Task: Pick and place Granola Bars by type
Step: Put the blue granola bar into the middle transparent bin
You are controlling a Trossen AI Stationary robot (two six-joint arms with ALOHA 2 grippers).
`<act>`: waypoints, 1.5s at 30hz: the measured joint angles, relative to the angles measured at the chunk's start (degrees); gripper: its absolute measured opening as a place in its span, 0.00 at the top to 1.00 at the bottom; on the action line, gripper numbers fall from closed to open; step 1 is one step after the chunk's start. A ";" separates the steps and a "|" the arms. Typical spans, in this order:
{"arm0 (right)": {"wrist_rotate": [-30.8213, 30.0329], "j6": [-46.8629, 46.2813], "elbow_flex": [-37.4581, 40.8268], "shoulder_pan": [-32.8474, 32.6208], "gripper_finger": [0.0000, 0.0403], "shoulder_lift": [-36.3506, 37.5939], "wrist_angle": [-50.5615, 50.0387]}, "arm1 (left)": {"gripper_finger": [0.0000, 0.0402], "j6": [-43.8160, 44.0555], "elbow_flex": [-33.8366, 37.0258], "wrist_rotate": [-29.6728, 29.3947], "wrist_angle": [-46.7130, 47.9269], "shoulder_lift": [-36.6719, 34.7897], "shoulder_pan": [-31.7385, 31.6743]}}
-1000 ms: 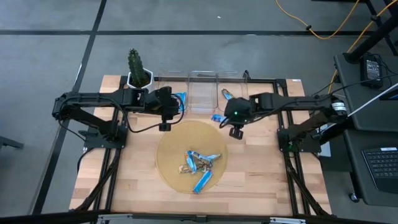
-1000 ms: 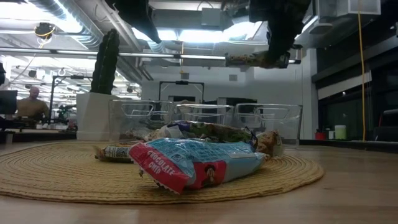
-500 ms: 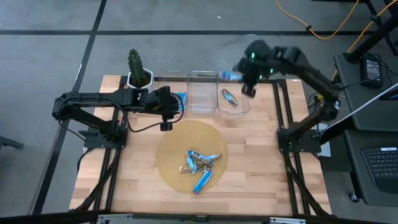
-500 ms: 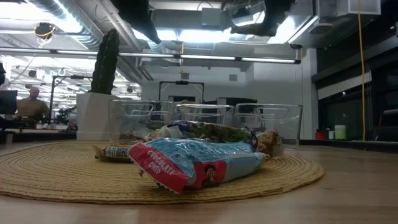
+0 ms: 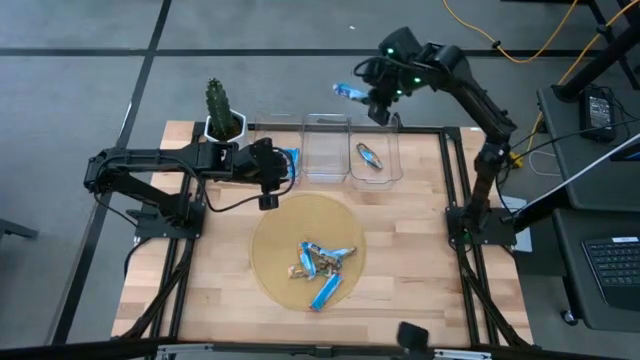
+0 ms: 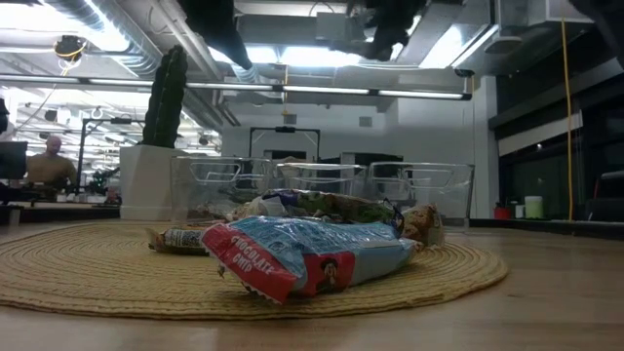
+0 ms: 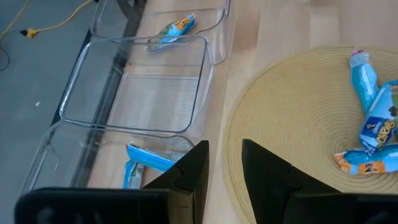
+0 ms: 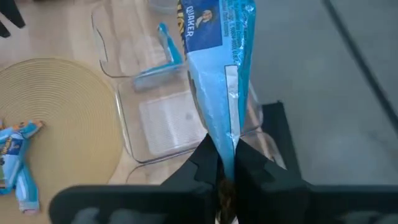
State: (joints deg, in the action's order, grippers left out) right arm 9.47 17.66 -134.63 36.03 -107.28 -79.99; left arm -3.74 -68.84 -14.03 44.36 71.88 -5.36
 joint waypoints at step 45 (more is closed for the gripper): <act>5.21 -13.14 15.48 -1.42 0.95 -19.37 18.20 | 0.78 -1.07 0.00 -0.47 2.86 0.00 0.01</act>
State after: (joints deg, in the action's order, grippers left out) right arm 14.68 4.52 -119.15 34.61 -126.65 -61.79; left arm -4.81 -68.84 -14.50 47.22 71.88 -5.34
